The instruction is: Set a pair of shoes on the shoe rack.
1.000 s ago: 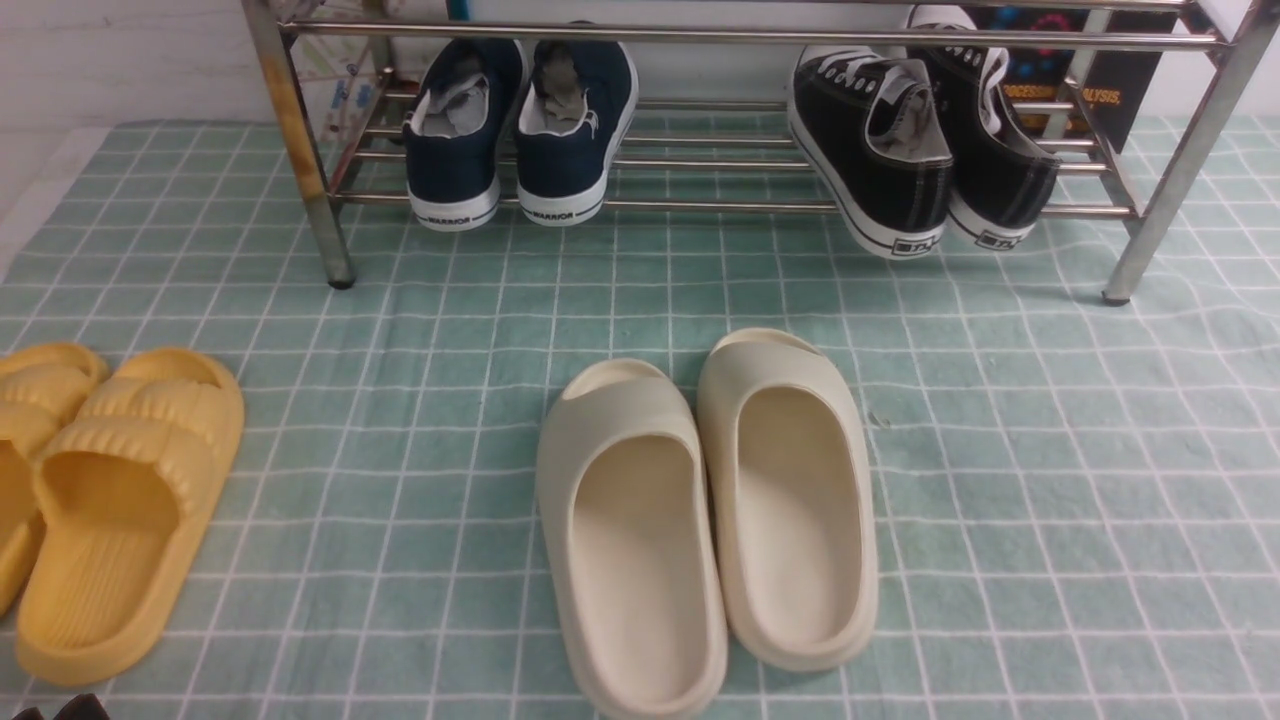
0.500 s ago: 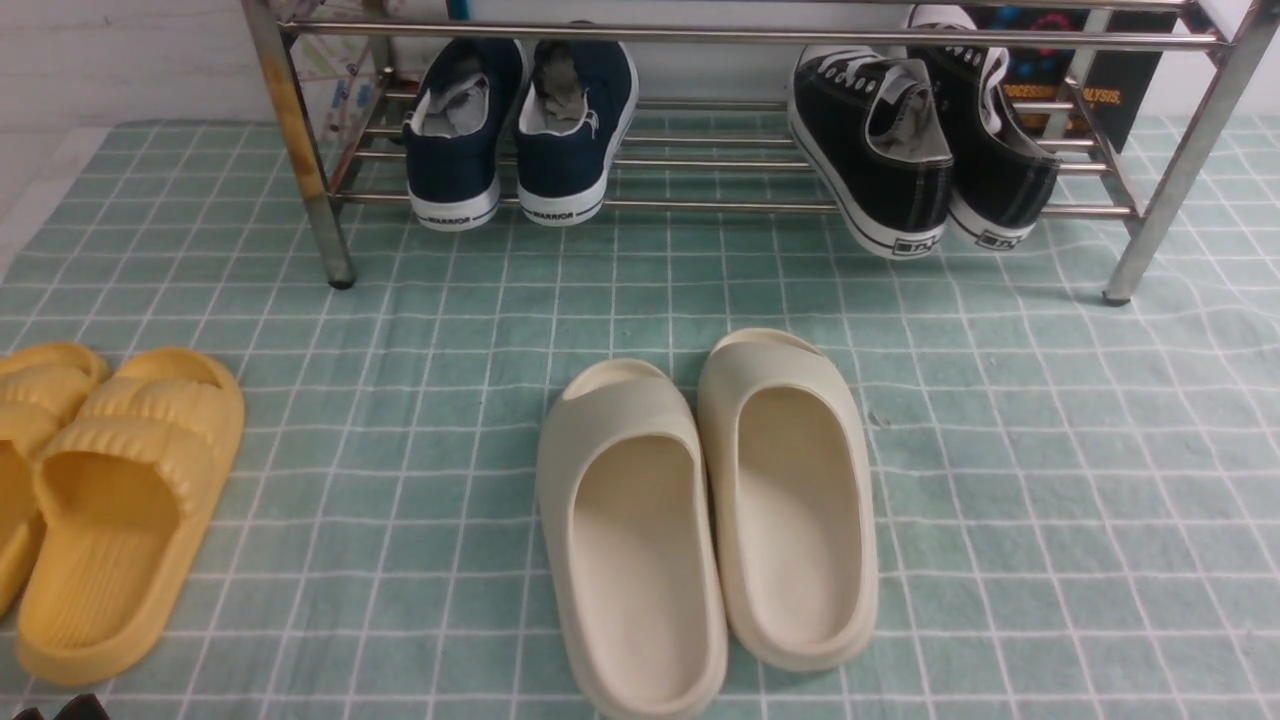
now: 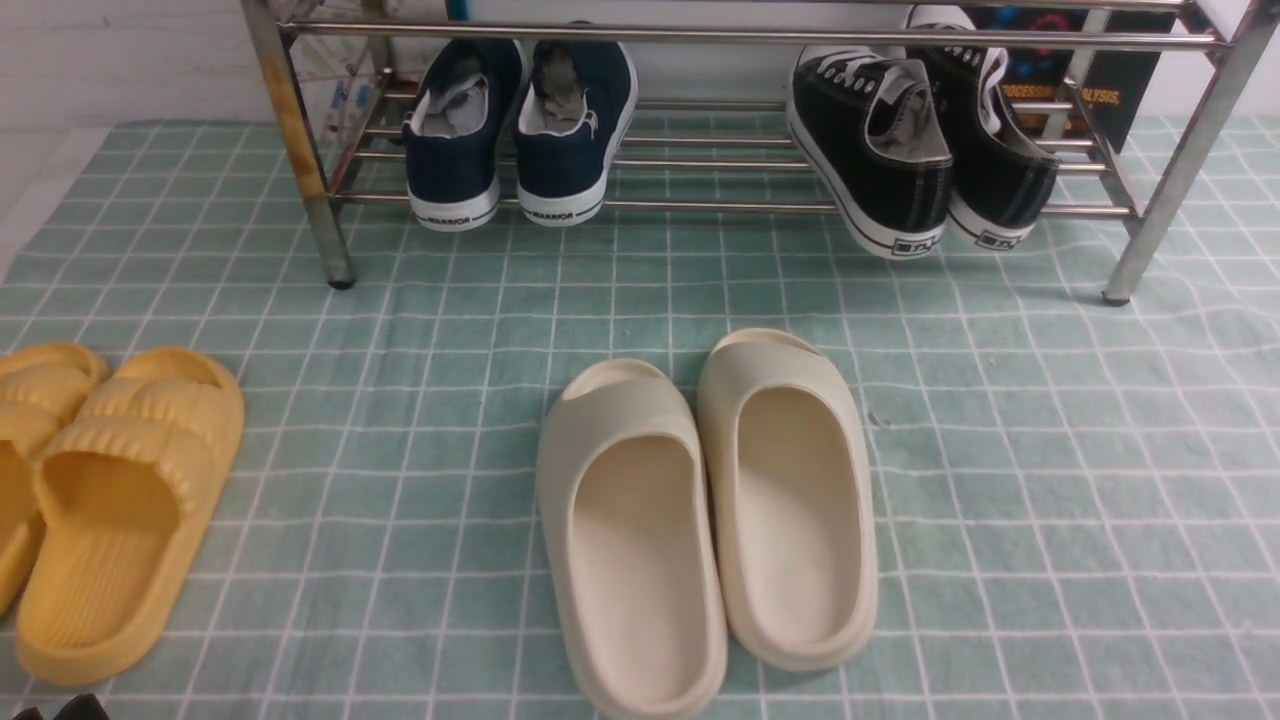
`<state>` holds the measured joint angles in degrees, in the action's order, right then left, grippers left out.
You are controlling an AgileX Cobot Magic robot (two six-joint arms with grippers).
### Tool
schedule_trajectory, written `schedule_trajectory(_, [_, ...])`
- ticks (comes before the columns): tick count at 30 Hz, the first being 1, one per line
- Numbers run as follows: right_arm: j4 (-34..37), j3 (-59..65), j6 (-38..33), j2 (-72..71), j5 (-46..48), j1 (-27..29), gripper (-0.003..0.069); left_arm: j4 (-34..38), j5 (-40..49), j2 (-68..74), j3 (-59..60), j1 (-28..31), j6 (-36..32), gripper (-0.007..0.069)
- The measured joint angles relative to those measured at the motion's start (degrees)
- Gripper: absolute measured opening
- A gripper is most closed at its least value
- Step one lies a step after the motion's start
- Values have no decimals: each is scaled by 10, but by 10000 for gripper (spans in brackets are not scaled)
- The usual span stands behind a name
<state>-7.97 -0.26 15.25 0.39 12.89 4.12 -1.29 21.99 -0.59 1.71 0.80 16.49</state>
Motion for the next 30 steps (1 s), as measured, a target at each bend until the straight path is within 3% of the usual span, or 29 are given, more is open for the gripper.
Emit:
schedule_trajectory(10, [7, 15, -22, -10, 79, 9, -5, 0, 0, 0, 0, 0, 0, 239])
schedule_trajectory(30, [17, 13, -37, -10, 89, 9, -1, 0, 0, 0, 0, 0, 0, 239])
